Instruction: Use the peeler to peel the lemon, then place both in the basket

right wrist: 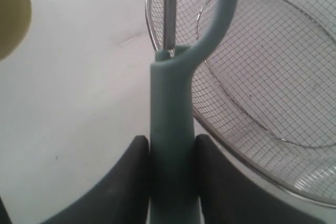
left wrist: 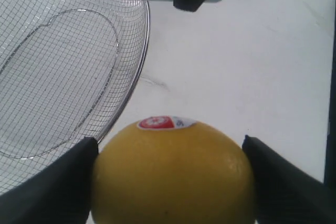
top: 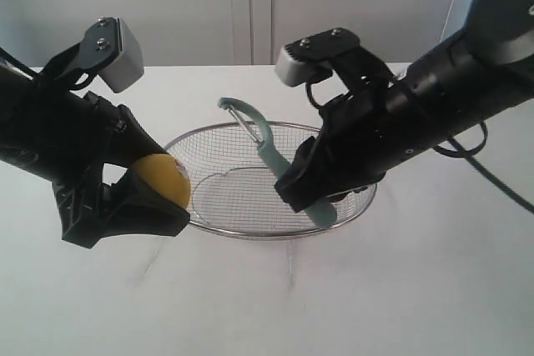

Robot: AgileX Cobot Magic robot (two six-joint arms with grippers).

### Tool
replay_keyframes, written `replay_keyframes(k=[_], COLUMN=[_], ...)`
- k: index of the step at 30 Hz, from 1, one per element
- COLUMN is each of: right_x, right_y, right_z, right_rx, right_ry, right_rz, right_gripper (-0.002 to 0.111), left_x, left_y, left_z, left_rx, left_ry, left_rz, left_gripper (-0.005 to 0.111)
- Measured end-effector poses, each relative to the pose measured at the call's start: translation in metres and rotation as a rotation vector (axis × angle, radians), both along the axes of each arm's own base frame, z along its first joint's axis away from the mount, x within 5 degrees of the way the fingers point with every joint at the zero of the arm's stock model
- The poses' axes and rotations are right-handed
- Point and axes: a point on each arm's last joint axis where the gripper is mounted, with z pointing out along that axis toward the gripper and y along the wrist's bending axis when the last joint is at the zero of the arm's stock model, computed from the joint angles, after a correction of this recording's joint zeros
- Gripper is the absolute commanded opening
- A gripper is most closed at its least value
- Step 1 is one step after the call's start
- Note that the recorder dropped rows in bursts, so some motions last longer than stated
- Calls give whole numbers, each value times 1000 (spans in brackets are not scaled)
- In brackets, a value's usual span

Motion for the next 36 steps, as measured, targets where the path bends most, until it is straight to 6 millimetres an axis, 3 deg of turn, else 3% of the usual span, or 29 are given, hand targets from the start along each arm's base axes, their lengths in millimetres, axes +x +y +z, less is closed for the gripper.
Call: replay_keyframes(k=[6, 15, 24, 36], right_x=[-16, -26, -28, -38], right_y=[31, 53, 58, 67], right_z=[0, -11, -10, -9], right_rx=[-59, -126, -161, -155], right_ry=[-110, -152, -216, -224], right_rz=[23, 37, -35, 5], right_gripper=[0, 0, 0, 0], left_x=[0, 2, 2, 4], left_y=[0, 0, 0, 0], left_z=[0, 0, 0, 1], left_rx=[-6, -9, -14, -18], left_ry=[29, 17, 34, 20], left_rz=[28, 43, 65, 84], left_gripper=[0, 0, 0, 0])
